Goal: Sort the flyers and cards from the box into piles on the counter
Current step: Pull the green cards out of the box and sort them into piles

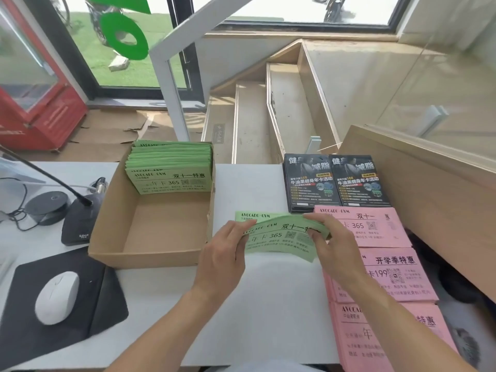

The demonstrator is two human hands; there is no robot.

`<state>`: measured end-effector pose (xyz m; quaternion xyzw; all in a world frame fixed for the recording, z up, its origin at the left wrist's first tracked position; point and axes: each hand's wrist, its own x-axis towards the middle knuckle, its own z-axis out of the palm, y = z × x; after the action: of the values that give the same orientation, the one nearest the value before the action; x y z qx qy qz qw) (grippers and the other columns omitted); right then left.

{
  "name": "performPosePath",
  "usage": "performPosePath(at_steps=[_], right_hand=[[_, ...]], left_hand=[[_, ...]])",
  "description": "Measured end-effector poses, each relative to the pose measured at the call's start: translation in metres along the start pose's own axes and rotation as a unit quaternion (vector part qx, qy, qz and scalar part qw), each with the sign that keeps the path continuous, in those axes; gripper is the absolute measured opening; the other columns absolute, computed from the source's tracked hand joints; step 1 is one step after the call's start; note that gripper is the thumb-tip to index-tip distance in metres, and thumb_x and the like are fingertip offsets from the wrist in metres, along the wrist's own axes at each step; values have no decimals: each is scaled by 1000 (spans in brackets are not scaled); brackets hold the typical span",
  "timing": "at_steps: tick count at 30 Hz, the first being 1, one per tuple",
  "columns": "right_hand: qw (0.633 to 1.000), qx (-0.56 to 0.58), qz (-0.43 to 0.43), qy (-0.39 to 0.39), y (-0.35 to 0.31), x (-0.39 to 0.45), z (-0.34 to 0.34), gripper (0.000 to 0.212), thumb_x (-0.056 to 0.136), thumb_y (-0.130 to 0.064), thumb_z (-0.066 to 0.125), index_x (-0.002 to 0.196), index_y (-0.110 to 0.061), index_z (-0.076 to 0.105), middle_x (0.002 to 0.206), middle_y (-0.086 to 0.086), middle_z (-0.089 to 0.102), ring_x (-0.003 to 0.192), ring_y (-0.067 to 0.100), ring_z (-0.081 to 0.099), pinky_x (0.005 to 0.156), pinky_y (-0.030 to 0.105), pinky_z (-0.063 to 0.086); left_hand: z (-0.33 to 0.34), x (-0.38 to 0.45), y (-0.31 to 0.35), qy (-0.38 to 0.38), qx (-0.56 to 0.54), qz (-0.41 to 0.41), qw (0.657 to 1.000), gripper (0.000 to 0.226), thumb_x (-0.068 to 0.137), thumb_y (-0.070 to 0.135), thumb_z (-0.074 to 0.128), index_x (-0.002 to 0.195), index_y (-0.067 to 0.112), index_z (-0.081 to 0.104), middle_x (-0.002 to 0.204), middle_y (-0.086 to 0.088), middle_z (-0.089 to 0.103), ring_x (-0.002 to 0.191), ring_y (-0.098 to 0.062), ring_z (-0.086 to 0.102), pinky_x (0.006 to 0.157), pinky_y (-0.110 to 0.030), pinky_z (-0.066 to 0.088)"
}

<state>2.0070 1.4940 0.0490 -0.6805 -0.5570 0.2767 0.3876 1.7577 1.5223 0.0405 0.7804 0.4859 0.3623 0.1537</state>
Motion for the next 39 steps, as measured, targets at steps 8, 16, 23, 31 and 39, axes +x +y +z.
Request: performPosePath(at_steps=[8, 16, 23, 31, 39], right_hand=[[974, -220, -9, -48, 5, 43, 17, 37, 95, -11, 58, 124, -34, 63, 115, -15, 63, 103, 15, 60, 85, 39, 50], [919, -381, -70, -68, 25, 60, 45, 41, 79, -13, 76, 116, -30, 69, 109, -10, 67, 103, 18, 55, 93, 33, 40], [933, -309, -8, -184, 21, 21, 56, 52, 85, -25, 60, 135, -33, 54, 146, -9, 42, 138, 14, 33, 115, 33, 28], [885, -404, -54, -225, 8, 40, 58, 78, 78, -4, 58, 147, -31, 32, 162, -1, 17, 151, 23, 10, 122, 36, 12], [892, -392, -40, -223, 0, 40, 59, 76, 79, 0, 53, 146, -29, 33, 156, -4, 26, 142, 21, 24, 113, 34, 28]], left_hand=[[39, 50, -17, -117, 33, -177, 977, 66, 99, -1, 40, 156, 28, 26, 122, 1, 54, 101, -22, 57, 81, -35, 45], [63, 54, -37, -169, 10, -295, 940, 84, 93, 1, 52, 160, 24, 8, 163, -1, 12, 147, -23, 25, 116, -34, 28], [57, 24, -31, -142, -99, -327, 929, 87, 89, 10, 69, 159, 23, 17, 160, 6, 25, 145, -10, 30, 110, -14, 23], [53, 3, -32, -209, -21, -220, 953, 111, 75, -7, 55, 158, 42, 0, 165, 19, -6, 147, -14, 30, 88, -24, 47], [51, 13, -30, -184, -4, -219, 958, 103, 77, -12, 50, 159, 36, 10, 165, 13, 13, 136, -15, 45, 94, -26, 47]])
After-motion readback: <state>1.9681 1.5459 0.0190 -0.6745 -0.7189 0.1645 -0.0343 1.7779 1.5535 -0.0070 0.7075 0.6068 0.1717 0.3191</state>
